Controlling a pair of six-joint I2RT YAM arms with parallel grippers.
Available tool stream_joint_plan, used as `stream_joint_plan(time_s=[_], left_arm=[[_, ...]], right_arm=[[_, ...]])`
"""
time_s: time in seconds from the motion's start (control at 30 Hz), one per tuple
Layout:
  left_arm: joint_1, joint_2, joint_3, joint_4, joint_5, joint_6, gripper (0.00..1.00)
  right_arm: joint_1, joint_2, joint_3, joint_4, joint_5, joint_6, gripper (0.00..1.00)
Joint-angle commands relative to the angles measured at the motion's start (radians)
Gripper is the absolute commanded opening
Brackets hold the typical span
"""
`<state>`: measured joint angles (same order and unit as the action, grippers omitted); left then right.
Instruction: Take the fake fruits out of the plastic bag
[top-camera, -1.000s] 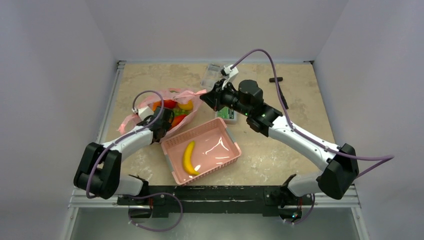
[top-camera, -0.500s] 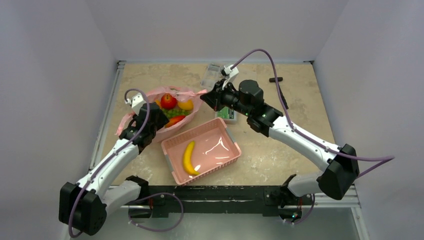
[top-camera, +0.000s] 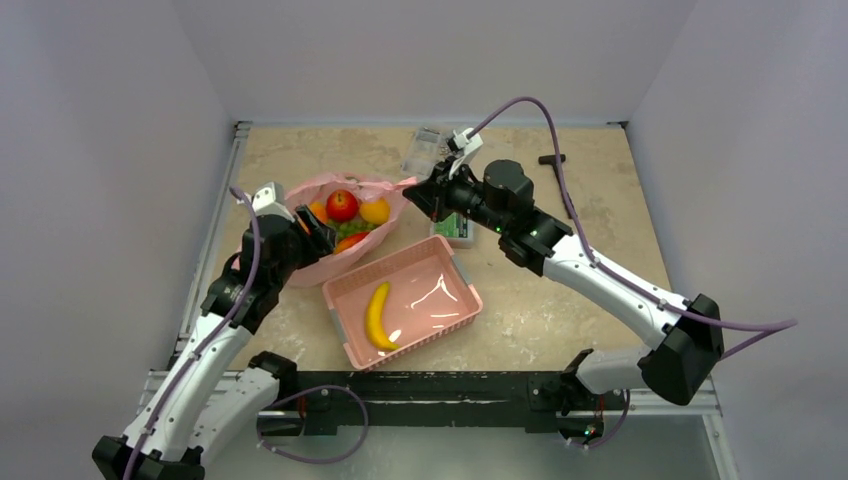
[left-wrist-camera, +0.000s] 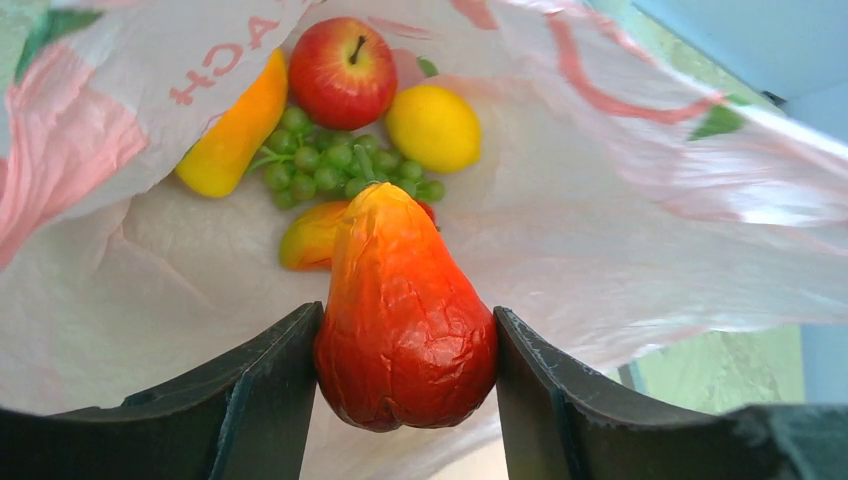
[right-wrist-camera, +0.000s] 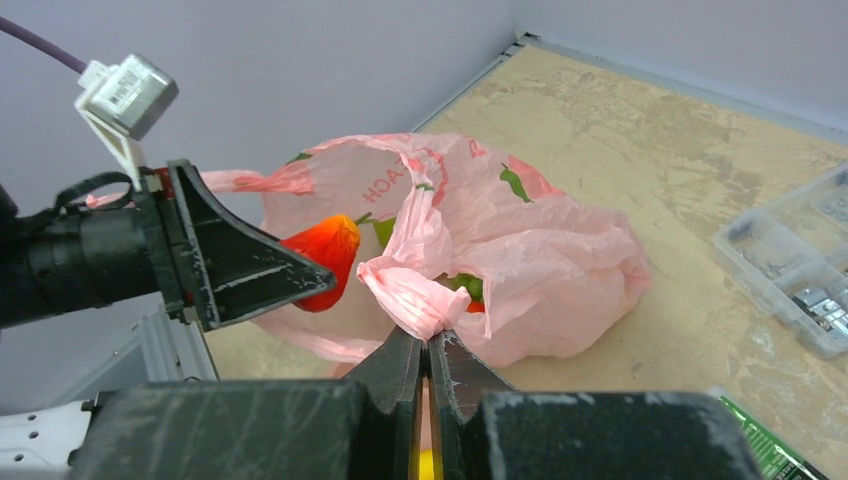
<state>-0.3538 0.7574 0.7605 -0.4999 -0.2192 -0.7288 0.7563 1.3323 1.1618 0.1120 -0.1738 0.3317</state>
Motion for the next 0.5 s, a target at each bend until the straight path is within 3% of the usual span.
stream_joint_plan(time_s=[0.0,0.27,0.33,0.47], left_arm=[[0.004,-0.004,0.109,-0.05,0.099,0.07,0.06],[0.004,0.002,0.171,-0.034,0.12,0.055,0.02],[0.004,0.01,0.194,-0.022,0.204,0.072,0.0],[0.004,0.031,0.201,0.049,0.563,0.132,0.0]], right_arm=[[-0.003,-0.027,-0.001,0.021,0.005,-0.01,0.0],[-0.004,-0.04,-0.009,0.023,0.002,-0.008,0.0],[-0.004,-0.043,-0.007,0.014,0.002,-0.01,0.0],[-0.004,-0.044,0.004,0.0,-0.024,-0.016,0.0]])
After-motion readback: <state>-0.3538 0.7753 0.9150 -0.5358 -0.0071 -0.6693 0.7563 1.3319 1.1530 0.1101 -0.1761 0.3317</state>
